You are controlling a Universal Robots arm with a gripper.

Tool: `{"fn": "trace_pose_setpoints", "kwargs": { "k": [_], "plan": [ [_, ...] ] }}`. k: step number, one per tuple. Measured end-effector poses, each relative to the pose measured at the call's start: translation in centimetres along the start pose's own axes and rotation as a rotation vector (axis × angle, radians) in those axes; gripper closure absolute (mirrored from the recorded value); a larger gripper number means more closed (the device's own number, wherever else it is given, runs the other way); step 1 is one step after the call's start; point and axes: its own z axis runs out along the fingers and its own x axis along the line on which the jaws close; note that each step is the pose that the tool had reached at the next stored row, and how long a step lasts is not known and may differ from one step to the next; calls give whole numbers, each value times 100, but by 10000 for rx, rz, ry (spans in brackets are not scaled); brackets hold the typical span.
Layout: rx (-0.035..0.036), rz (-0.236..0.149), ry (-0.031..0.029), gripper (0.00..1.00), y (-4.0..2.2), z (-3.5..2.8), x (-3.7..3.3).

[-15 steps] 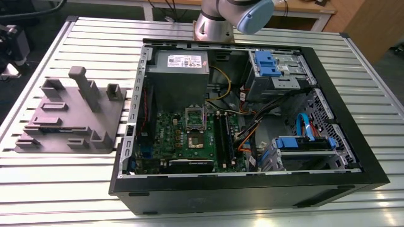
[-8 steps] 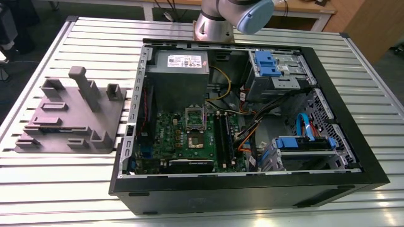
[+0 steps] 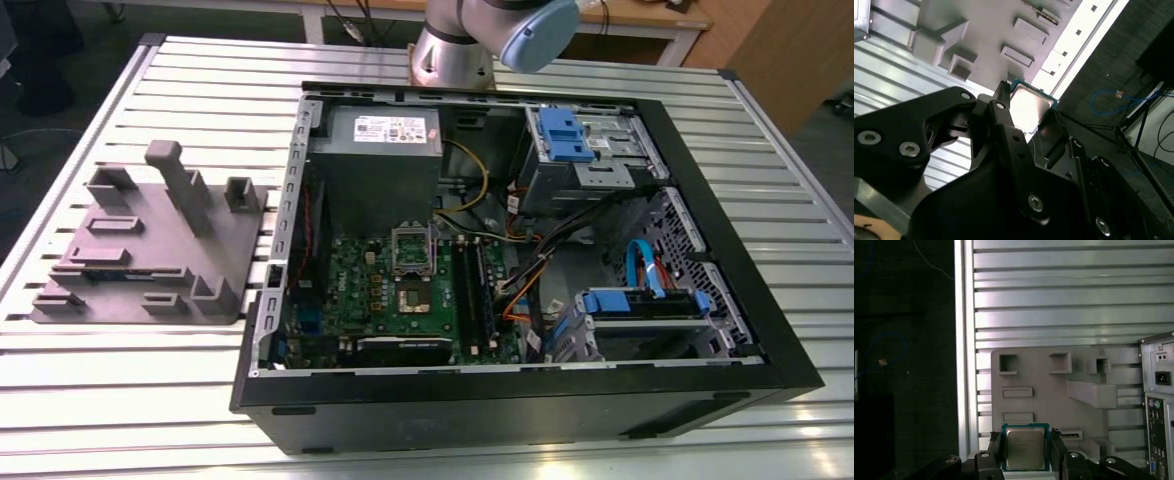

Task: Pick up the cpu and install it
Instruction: 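Pick up the cpu and move it towards the insertion slot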

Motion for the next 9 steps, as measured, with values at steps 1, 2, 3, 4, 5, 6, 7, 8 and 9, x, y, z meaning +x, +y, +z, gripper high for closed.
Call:
{"fn": "trace_pose_setpoints", "kwargs": {
  "k": [1,2,3,4,5,6,7,8,9],
  "plan": [
    [0,0,0,53,0,0,0],
    [0,0,0,53,0,0,0],
    [1,-1,1,53,0,-1,-3],
    [1,-2,2,53,1,-2,-16],
    [1,0,1,53,3,0,-50],
    [1,0,2,53,5,1,-90],
    [1,0,2,53,8,1,-135],
    [0,0,1,53,10,3,-180],
    [0,0,1,53,12,4,-223]
  ]
}}
